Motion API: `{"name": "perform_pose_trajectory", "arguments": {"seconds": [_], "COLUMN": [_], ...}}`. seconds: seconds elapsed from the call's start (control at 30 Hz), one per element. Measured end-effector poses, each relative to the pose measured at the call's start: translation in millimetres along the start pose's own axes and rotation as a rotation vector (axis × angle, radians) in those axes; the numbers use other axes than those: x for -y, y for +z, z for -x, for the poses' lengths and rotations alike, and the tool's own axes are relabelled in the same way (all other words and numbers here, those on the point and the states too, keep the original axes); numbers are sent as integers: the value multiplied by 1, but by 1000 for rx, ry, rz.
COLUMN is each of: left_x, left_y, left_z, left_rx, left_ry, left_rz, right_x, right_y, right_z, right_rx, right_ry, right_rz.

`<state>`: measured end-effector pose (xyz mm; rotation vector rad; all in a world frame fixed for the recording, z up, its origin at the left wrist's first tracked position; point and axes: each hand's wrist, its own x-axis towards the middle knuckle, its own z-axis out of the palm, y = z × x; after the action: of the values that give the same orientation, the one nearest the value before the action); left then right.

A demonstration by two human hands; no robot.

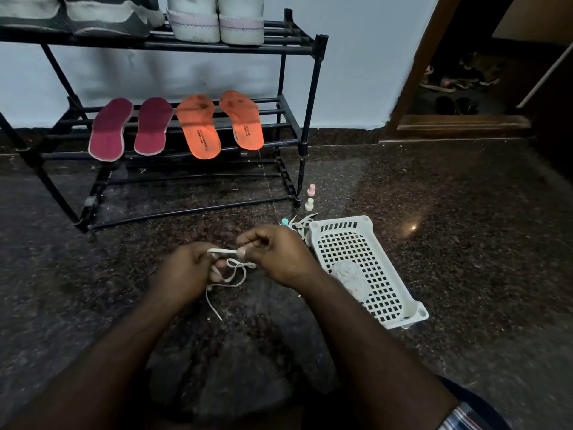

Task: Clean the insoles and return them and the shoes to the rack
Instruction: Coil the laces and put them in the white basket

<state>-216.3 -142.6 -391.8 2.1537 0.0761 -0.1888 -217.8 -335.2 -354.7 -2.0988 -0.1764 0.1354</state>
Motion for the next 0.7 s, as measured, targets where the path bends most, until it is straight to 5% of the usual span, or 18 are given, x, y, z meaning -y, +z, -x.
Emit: {"name": "perform_pose_trajectory", "arguments": {"seconds": [0.1,0.2,0.33,0.57,0.7], "left_x": [10,6,-8,8,-13], "left_y": [-14,-8,6,-24,5], "left_z": [-7,3,11,-2,13], "left_rx": [-82,14,81,-123,86], "left_ry": [-100,65,237,-74,238], "left_rz": [-64,-406,-358,-392,-134], "right_x": [-12,-5,9,-17,-2], "right_y": [-16,-8,8,-34,-12], "right_z": [1,1,2,-1,-1], "right_rx": [-33,-44,13,-32,40], "right_ry": [-10,-9,4,85,66], "right_rz": [139,61,-134,-15,-162]}}
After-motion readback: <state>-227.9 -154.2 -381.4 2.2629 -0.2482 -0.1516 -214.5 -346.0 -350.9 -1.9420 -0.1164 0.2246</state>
